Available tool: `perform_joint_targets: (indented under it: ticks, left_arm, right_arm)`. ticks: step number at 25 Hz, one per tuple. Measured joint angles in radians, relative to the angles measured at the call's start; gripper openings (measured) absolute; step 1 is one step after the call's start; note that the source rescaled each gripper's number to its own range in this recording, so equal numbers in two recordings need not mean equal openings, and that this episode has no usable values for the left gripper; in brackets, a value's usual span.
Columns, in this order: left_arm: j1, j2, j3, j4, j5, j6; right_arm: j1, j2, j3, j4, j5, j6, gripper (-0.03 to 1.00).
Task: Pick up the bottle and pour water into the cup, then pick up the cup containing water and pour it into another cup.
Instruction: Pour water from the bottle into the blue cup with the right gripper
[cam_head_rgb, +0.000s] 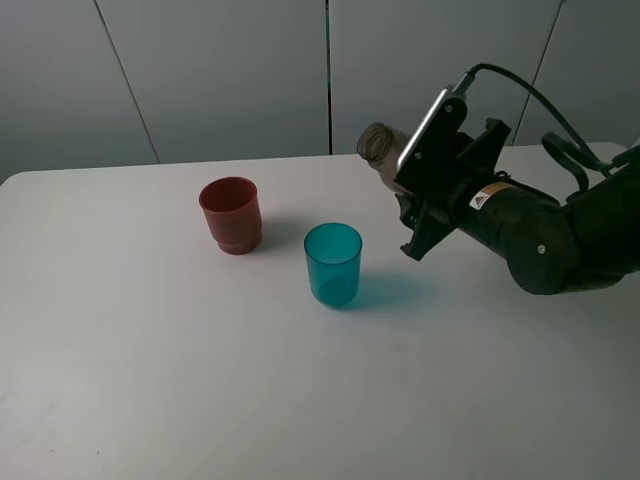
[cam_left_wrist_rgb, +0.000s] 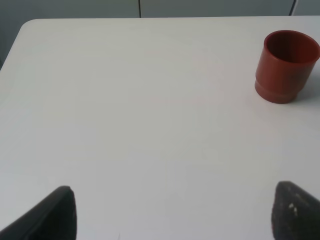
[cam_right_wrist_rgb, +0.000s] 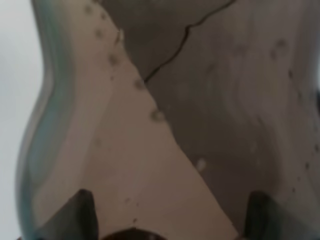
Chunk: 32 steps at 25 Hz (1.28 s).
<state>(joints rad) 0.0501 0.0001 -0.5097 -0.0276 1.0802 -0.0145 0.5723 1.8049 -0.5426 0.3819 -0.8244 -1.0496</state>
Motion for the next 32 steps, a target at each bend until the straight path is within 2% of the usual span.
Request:
perform_joint_targets:
  ticks: [12, 17, 32]
  left_arm:
    - [0.000, 0.000, 0.000, 0.000, 0.000, 0.000]
    - [0.000, 0.000, 0.000, 0.000, 0.000, 0.000]
    - [0.000, 0.000, 0.000, 0.000, 0.000, -0.003]
  right_arm:
    - [0.023, 0.000, 0.000, 0.029, 0.033, -0.251, 0.02]
    - [0.028, 0.000, 0.000, 0.032, 0.080, -0.351, 0.02]
    - [0.032, 0.000, 0.000, 0.051, 0.081, -0.626, 0.02]
